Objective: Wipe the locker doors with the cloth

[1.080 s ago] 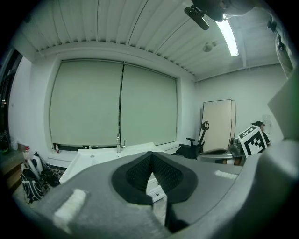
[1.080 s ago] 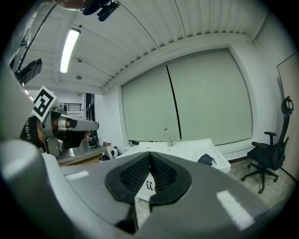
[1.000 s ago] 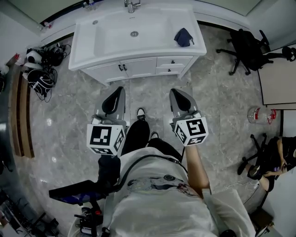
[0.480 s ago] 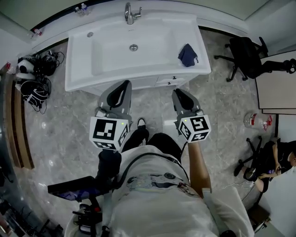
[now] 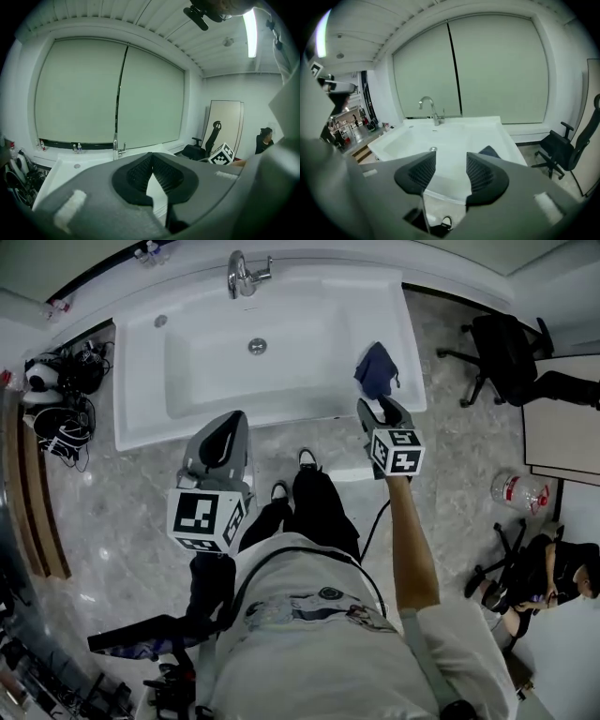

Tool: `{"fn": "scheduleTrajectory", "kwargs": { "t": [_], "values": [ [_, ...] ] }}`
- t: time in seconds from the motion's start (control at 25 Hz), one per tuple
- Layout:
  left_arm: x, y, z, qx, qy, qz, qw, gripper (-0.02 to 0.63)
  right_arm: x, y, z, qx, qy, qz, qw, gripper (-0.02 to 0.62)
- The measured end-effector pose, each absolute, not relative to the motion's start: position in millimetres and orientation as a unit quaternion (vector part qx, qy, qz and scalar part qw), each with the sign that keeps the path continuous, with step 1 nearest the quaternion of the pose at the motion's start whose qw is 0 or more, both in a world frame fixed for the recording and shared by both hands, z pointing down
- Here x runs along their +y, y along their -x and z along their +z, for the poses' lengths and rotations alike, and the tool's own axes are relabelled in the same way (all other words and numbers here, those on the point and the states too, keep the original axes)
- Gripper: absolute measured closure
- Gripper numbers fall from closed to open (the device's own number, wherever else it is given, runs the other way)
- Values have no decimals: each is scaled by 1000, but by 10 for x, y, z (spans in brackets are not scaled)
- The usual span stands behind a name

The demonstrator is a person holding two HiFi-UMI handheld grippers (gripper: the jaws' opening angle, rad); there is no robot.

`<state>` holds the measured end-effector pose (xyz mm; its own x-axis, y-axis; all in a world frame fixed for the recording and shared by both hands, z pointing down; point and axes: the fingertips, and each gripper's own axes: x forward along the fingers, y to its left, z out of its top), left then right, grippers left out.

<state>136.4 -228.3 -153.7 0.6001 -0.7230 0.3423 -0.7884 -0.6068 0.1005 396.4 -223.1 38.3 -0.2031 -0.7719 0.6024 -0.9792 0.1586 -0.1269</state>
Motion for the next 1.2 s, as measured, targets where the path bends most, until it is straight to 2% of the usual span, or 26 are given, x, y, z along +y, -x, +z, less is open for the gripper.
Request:
{"fn": "scheduleTrajectory", "kwargs": {
  "t": [0.24,0.52,0.68,0.8,0.84,1.0,1.2],
  "values": [
    [-2723,-1460,-1529,-456,-868,149,127,604,-2931,-4610,1240,-696,-575,299,309,358],
    [-2940,-1492,-1247,-478,-848,171,151,604,-3174,-4866,1886,-648,-547,347,401,314],
    [-2948,-1462,-1202,-489,-841,169,158,604,-3131,-4770,1985,-651,-538,375,384,364],
    [-2921,-1441,-1192,-492,-839,168,161,604,-3101,-4677,1980,-662,-526,377,378,465],
    [-2912,-1432,-1197,-492,-839,167,161,604,-3098,-4652,1962,-665,-523,378,375,478],
    [-2826,-1308,-1264,-497,-837,166,159,604,-3067,-4492,1662,-689,-525,364,342,485],
    [-2631,-895,-1256,-513,-828,163,155,604,-2870,-3962,1168,-731,-538,329,260,483]
  ]
}}
